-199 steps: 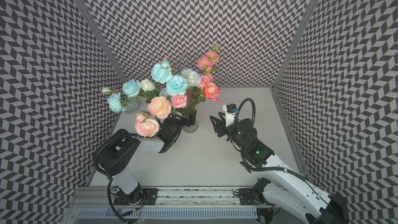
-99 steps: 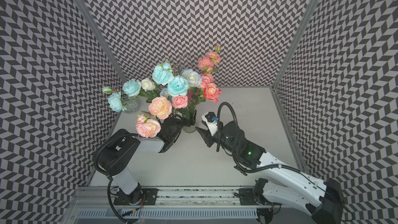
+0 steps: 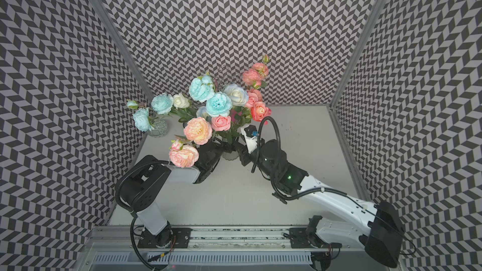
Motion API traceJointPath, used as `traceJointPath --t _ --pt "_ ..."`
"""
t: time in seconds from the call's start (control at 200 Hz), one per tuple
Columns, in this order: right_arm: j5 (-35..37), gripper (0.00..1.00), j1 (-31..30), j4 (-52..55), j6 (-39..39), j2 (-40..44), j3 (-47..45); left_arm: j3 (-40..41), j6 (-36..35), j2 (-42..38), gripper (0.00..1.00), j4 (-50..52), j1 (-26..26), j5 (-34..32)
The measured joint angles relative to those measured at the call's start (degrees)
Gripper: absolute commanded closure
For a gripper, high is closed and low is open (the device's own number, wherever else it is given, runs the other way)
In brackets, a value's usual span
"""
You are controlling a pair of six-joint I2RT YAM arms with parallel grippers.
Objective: Pick out pink flowers from the vase
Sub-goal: Pick up the flower from the vase.
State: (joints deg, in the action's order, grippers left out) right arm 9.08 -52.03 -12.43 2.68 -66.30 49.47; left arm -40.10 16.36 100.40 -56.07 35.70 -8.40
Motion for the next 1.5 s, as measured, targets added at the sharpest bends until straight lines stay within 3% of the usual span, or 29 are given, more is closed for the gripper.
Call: traceJointPath --t 0.846,1.192,1.502 --pt "-2.47 0.76 0.02 -2.69 -1.68 -10.97 7.72 0.00 0.02 0.00 0.09 1.11 0.20 0.13" --pt "-2.49 0.95 0.68 -3.50 -2.32 -12.83 8.98 0.00 0.13 0.00 0.08 1.14 0.26 0.13" --pt "-2.67 1.00 1.44 -2.32 -1.99 -9.42 8.50 -0.33 0.46 0.00 0.08 1.73 0.26 0.13"
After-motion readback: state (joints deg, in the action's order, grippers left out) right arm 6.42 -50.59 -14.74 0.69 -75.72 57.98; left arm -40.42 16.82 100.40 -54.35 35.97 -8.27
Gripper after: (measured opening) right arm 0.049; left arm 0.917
